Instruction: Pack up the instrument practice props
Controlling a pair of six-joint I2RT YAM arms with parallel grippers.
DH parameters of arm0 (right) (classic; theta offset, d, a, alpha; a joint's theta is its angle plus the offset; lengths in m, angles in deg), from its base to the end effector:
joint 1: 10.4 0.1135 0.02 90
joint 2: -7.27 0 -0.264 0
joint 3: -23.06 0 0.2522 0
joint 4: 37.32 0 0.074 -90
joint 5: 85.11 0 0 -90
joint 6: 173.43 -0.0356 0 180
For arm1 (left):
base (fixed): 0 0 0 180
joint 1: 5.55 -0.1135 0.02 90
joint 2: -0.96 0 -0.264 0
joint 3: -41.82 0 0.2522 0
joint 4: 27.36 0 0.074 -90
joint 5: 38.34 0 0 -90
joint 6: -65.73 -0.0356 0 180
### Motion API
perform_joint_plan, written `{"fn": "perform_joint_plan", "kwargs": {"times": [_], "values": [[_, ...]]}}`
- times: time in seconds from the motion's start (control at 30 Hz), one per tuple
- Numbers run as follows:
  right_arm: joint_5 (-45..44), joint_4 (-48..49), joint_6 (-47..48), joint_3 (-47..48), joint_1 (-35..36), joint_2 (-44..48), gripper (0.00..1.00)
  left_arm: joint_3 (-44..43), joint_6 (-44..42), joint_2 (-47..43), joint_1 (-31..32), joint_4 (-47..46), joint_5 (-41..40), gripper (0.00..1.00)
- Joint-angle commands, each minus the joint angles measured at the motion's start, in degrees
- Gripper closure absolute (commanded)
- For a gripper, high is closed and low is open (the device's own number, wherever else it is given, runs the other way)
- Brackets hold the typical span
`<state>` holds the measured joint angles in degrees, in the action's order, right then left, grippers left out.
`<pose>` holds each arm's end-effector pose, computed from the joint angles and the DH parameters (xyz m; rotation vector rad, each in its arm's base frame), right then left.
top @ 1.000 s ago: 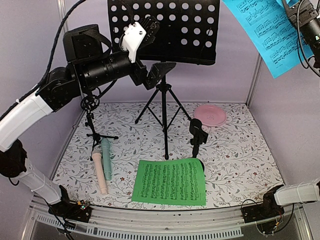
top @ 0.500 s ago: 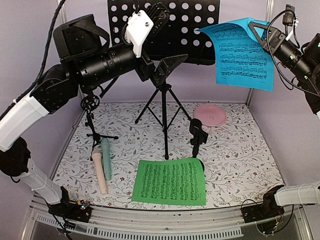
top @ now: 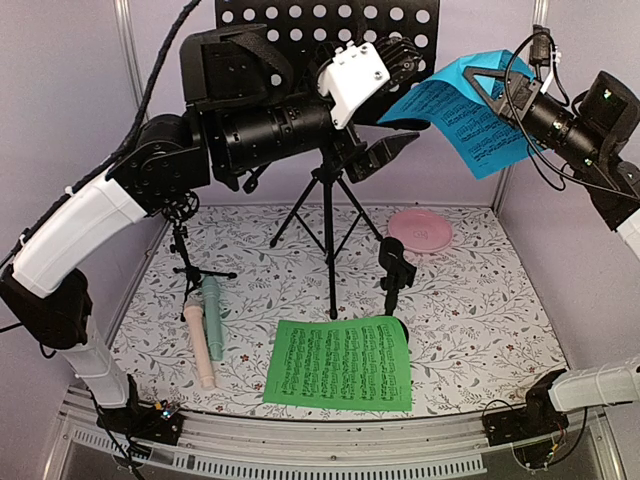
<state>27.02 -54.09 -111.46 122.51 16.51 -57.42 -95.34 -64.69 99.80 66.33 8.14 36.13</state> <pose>0.1866 0.1098 0.5290 -0.3396 1.3128 1.0584 0.1231 -0.3455 0.5361 1.1354 1.0224 -0.2322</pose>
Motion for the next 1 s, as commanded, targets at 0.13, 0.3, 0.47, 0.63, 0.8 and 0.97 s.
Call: {"fn": "perform_joint_plan", "kwargs": {"times": [0.13,0.3,0.47,0.63,0.8,0.97], "values": [[-4.9,-2.81,-1.28,-1.29,8.49,-1.99,1.0,-1.59,-4.83,4.28,1.82,4.14,-5.17,0.03],[-3.86,-2.37,-1.33,-0.94,9.77,-2.27,1.0,-2.49,-4.4,5.33,1.86,4.02,-10.92,0.03],[-4.67,-5.28,0.5,-0.11,10.28,-0.46,1.0,-2.39,-2.43,4.28,1.94,3.6,-11.3,0.02],[-12.26,-7.44,2.79,2.35,10.28,5.53,1.0,1.15,-0.84,0.63,2.49,1.23,-9.19,0.01],[-16.76,-8.16,4.84,0.32,10.28,10.93,1.0,1.41,-0.8,-0.13,3.69,0.53,-9.43,0.01],[-17.94,-10.42,1.6,-4.37,10.26,14.56,1.0,0.63,-0.6,0.5,4.47,-0.82,-9.4,0.01]]}}
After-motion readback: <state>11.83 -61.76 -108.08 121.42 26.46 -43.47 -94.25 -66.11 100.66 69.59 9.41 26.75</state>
